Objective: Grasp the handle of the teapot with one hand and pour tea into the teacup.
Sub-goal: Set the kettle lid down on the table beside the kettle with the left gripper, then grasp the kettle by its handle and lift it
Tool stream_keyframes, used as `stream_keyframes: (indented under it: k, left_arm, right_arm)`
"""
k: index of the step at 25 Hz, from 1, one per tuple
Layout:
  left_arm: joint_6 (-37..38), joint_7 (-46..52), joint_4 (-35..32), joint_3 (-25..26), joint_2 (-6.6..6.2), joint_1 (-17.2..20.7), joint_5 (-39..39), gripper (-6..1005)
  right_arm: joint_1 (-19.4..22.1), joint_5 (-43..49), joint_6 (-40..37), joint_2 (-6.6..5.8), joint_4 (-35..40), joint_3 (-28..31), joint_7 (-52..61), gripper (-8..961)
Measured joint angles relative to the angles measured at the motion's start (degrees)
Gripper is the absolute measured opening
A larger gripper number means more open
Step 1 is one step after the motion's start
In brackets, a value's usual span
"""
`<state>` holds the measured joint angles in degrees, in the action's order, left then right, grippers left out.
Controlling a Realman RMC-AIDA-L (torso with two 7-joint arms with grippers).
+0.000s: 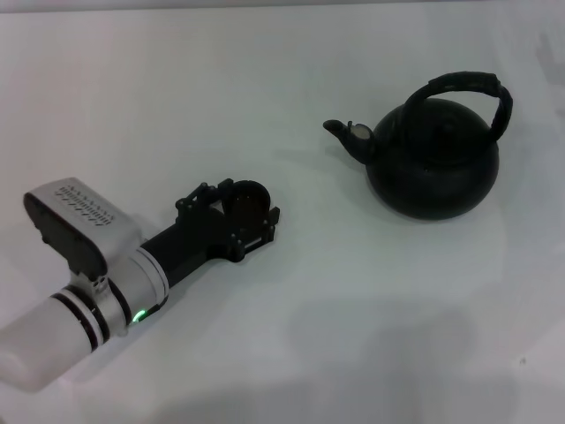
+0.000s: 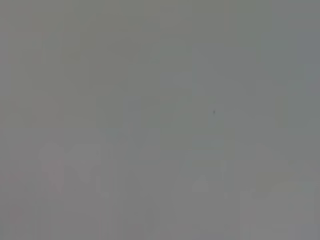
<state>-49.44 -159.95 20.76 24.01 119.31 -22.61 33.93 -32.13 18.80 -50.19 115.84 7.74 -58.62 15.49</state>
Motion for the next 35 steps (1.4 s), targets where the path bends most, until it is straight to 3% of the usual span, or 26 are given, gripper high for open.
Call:
stream_keyframes:
  k: [12,18,26,31,35]
  left_arm:
    - [-8.6,1.1,-1.2,1.3,-0.13,1.5,0.8,859]
    - [-13.7,7.7,-3.7,3.2,-0.13,2.0,1.3,858]
    - [-22.5,14.9,-4.7,14.7,-0.05,5.4,1.5,858]
    - [-20.6,21.4,-7.0,23.4,-0.04,6.1,3.1,854]
    - [-16.6,25.6,-9.9,26.0,-0.01,6.1,9.8,848]
  right_arm:
    - [-0.1,0.0,0.0,0.0,0.0,0.0,0.0,764]
    - [0.0,0.0,0.5,0.0,-0.1,0.0,0.4,764]
    - [1.6,0.1,0.6,-0.21,0.0,0.3,9.7,765]
    - [4.3,1.3,-0.9,-0.51,1.2,-1.6,16.7,765]
    - [6.7,1.5,-4.8,-0.49,1.0,-3.2,22.4,764]
